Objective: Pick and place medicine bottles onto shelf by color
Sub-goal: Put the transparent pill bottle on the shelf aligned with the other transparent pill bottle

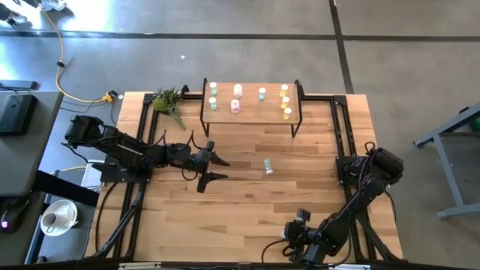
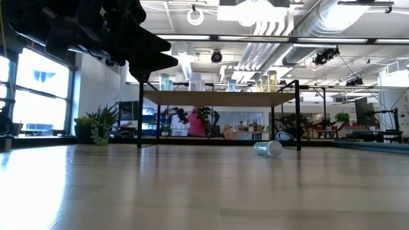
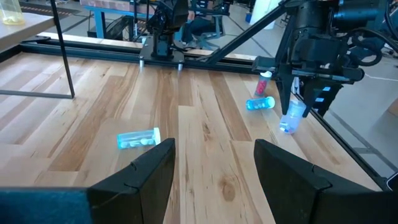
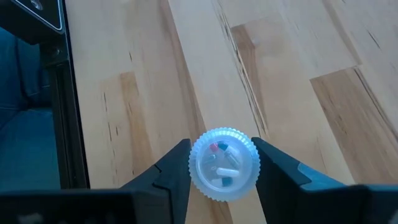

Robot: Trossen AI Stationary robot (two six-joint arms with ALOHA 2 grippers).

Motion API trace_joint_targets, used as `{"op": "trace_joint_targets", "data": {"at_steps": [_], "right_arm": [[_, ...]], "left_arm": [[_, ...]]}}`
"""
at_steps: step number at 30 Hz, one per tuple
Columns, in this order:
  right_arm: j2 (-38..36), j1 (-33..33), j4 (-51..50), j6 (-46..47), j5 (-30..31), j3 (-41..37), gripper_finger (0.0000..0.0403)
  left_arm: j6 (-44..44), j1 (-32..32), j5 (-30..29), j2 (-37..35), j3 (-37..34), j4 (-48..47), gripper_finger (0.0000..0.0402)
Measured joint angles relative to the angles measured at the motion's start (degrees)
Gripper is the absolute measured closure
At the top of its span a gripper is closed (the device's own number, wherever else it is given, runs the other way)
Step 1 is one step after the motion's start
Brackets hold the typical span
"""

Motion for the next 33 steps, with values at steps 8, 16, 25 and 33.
{"op": "trace_joint_targets", "data": {"at_steps": [8,16,25,33], "right_arm": [[-0.4,-0.38,-0.33,-2.85,0.96,-0.11,0.0272],[-2.45,-4.74,-0.52,-9.19,2.06,-0.21,0.0273],[-5.29,-15.46,2.39,-26.48,1.55,-0.18,0.0273],[-7.98,-27.99,9.54,-41.39,-5.25,-0.1,0.0273]], "left_arm": [[0.0,-0.02,-0.26,-0.07,0.0,0.01,0.0193],[1.54,-0.01,-0.8,-5.01,0.07,-4.36,0.0193],[0.49,-0.2,-3.68,-17.93,0.04,-22.43,0.0193],[0.61,-1.14,-9.26,-22.4,0.0,-32.18,0.0193]]}}
